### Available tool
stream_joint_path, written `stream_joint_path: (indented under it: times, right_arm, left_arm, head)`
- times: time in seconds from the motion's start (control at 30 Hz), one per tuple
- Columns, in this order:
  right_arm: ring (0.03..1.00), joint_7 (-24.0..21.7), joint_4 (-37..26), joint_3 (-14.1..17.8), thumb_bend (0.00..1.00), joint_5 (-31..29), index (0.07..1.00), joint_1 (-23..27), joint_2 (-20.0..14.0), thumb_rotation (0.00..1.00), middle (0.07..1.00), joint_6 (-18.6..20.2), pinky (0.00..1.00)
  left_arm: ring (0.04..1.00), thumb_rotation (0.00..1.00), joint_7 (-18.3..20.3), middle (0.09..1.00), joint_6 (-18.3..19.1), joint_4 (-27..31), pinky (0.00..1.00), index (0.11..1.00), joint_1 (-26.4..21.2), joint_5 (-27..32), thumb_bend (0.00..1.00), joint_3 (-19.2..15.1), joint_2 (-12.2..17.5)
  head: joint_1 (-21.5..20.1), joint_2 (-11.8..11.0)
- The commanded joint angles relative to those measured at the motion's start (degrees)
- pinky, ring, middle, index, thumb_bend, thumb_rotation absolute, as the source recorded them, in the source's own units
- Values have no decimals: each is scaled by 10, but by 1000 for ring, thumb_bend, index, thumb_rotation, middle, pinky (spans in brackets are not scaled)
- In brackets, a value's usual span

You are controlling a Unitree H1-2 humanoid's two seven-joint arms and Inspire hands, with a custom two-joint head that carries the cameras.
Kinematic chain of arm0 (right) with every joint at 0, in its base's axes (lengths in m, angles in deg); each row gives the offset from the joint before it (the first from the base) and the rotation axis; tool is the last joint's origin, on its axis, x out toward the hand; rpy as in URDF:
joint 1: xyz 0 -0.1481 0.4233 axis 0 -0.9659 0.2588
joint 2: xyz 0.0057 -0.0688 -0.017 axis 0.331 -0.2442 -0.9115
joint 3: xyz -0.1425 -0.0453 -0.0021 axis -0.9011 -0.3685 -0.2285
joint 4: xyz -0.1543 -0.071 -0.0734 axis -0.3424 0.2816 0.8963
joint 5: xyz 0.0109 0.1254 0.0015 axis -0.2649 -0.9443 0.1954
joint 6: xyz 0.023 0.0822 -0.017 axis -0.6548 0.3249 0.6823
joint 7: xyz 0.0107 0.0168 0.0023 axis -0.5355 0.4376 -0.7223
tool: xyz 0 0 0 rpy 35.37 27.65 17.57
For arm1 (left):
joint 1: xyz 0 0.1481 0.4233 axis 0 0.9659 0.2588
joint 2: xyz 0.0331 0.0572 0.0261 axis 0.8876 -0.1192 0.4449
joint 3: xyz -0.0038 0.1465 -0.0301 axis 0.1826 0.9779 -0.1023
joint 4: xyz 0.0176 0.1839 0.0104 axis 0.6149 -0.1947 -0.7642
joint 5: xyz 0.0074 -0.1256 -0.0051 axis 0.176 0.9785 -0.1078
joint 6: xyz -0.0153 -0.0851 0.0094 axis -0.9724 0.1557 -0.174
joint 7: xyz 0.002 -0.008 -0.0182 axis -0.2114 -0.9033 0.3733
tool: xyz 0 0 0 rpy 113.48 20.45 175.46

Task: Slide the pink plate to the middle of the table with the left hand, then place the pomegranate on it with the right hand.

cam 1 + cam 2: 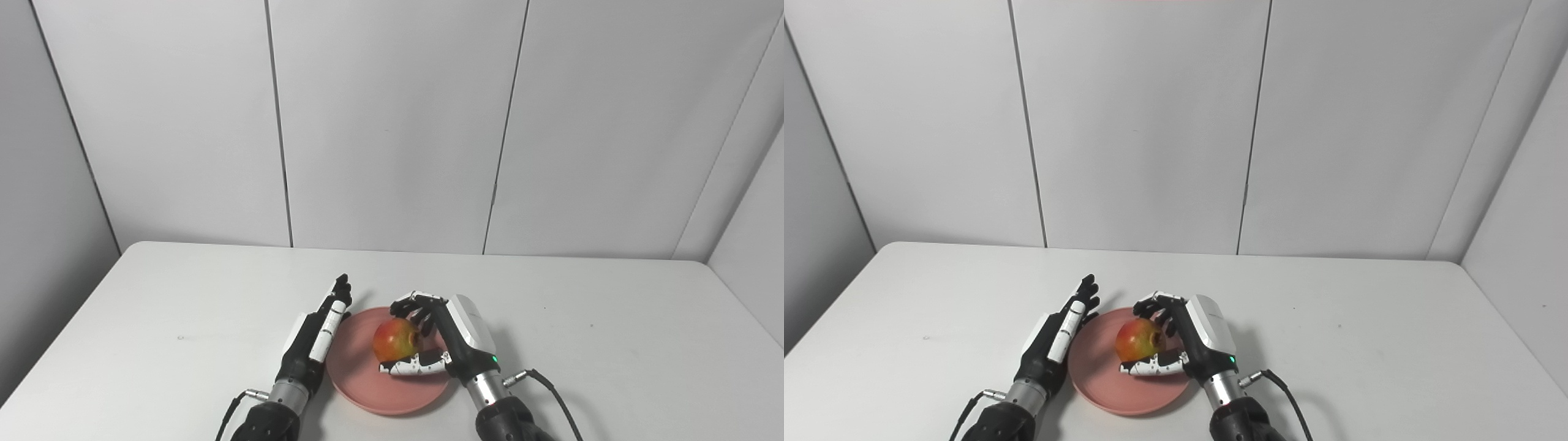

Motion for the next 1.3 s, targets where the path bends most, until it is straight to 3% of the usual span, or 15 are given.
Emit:
stream_joint_path:
  times: [0.0, 0.27, 0.3, 0.33, 0.43, 0.63, 0.7, 0.8, 1.07, 1.27]
  right_arm:
    - [397, 5, 6, -6, 511, 15, 544, 22, -4, 0, 481, -14, 400]
    - [433, 13, 12, -22, 516, 32, 520, 27, -12, 0, 494, -18, 492]
    - [537, 11, 9, -25, 520, 36, 503, 27, -14, 1, 498, -16, 537]
    - [601, 6, 4, -29, 517, 39, 498, 26, -18, 53, 564, -15, 582]
    - [669, -4, -7, -36, 511, 42, 497, 24, -24, 130, 671, -12, 646]
    - [804, -42, -34, -38, 510, 31, 498, 16, -31, 159, 799, 0, 788]
    - [840, -52, -40, -37, 621, 27, 693, 14, -33, 339, 837, -2, 828]
    - [884, -66, -48, -31, 670, 16, 794, 11, -34, 444, 882, -9, 878]
    - [912, -44, -60, -14, 684, 5, 872, 0, -33, 486, 927, -57, 882]
    - [920, -47, -87, 4, 663, -16, 922, -14, -29, 502, 948, -65, 869]
  left_arm:
    - [981, 1000, 2, 995, 0, 0, 941, 976, 6, -4, 504, 9, -11]
    - [979, 1000, 5, 993, -6, -2, 943, 978, 5, 1, 498, 7, -12]
    - [978, 1000, 6, 992, -6, -2, 943, 979, 5, 3, 496, 7, -13]
    - [976, 1000, 5, 991, -4, -1, 941, 979, 5, 2, 497, 7, -13]
    - [973, 1000, 6, 989, -7, -4, 939, 980, 4, 1, 500, 8, -12]
    - [999, 1000, 7, 1000, -8, -10, 977, 999, 1, -3, 519, 10, -8]
    - [990, 1000, 4, 1000, -3, -8, 967, 998, 1, -7, 518, 11, -7]
    - [995, 1000, 6, 1000, 4, -5, 971, 1000, 1, -1, 525, 10, -8]
    - [996, 1000, 9, 1000, -6, -12, 969, 998, 0, 4, 508, 9, -9]
    - [985, 1000, 3, 1000, -2, -7, 953, 984, 3, -3, 509, 11, -8]
  head:
    - [1, 1]
    - [0, 0]
    - [0, 0]
    - [0, 0]
    - [-1, -1]
    - [-1, 0]
    - [-2, 0]
    - [-1, -1]
    - [-2, 0]
    - [-3, 1]
